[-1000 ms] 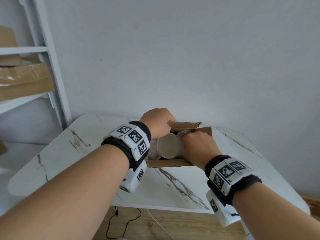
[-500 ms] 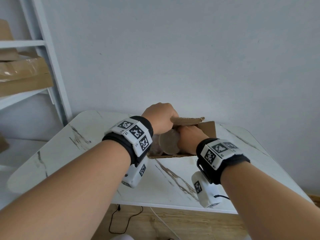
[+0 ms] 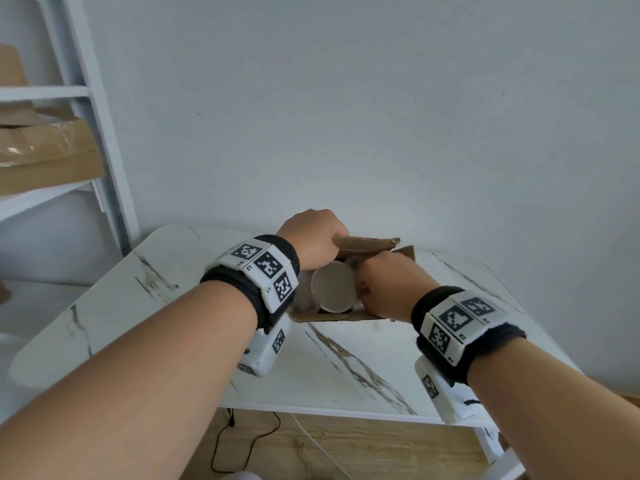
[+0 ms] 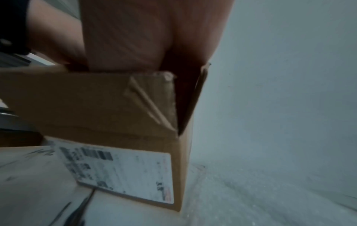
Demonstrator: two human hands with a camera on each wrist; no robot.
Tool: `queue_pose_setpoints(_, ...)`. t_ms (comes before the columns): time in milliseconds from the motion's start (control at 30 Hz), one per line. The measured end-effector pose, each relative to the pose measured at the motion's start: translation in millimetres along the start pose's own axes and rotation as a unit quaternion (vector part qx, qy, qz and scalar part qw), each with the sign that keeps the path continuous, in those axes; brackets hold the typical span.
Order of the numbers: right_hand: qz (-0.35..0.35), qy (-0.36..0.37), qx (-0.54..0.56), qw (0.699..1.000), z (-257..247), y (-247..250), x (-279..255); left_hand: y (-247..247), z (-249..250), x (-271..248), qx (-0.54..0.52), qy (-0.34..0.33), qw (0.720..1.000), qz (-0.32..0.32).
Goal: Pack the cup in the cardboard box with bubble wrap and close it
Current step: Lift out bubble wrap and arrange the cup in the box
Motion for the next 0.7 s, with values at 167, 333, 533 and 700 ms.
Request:
queue_pose_setpoints(167, -0.087, 0.010, -0.046, 0.995, -3.3, 6.5, 1.8, 0.8, -1.7, 2.2, -0.006, -0.005, 1.000, -0.003)
queue_pose_setpoints(333, -0.218, -0.063, -0.020, 0.974, -10.1, -5.1, 9.2, 2.9, -0.9, 2.1, -0.004, -0.007, 1.000, -0.009)
queue_pose_setpoints(533, -0.166, -0.108, 0.002, 0.980, -6.1, -2.6, 15.6, 2.3, -0.7, 3.9, -0.008, 0.004, 1.000, -0.015)
queue_pose_setpoints(700, 0.041, -0.134, 0.087, 0.986, 11.9, 10.3, 8.0, 1.5, -2.0, 8.7, -0.023, 0.013, 0.999, -0.022)
Point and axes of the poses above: each hand's wrist, its own x-axis towards the middle knuckle, its own y-axis out of the back of the hand, z = x × y, the point moved 3 cm from there along x, towards the middle knuckle, and after that the axes turned 4 degrees about y, right-handed, at the moved point
